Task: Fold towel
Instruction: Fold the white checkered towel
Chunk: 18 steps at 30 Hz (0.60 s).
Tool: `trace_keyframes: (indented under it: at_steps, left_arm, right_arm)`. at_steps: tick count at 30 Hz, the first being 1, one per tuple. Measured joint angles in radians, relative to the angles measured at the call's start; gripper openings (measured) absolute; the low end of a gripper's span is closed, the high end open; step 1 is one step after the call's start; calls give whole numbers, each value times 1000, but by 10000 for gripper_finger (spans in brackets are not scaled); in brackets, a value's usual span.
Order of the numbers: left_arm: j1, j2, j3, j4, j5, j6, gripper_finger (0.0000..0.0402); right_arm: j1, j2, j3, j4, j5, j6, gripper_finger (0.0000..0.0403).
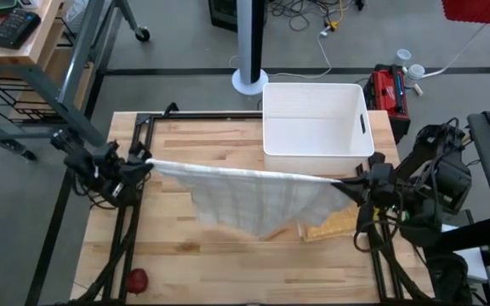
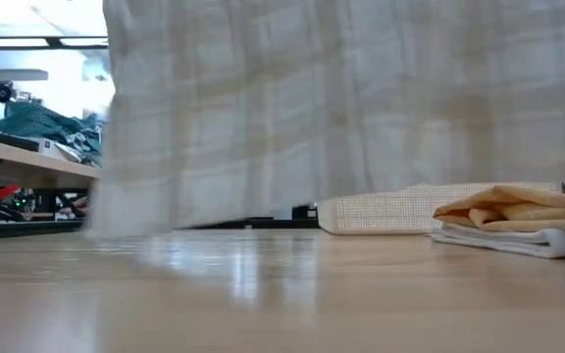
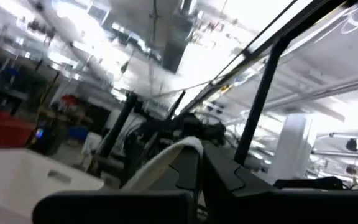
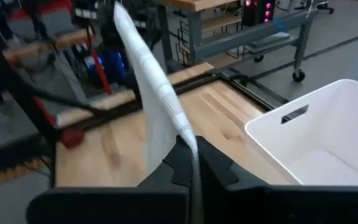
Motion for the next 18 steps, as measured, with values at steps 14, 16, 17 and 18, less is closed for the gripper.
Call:
trace_keyframes:
  at_steps: [14, 16, 17, 18]
  left_arm:
    - [0, 172, 476, -783, -219, -239, 0]
    - [0, 197, 552, -826, -219, -200, 0]
    - [0, 209, 593, -859, -219, -184, 0]
    - [0, 219, 631, -900, -219, -171, 0]
  right_arm:
    - [-38, -13, 63, 90, -55, -24, 0]
    - [-53, -13, 69, 91, -19, -40, 0]
    - [-58, -12, 73, 93, 9, -47, 0]
    - [-63, -11, 75, 97, 40, -57, 0]
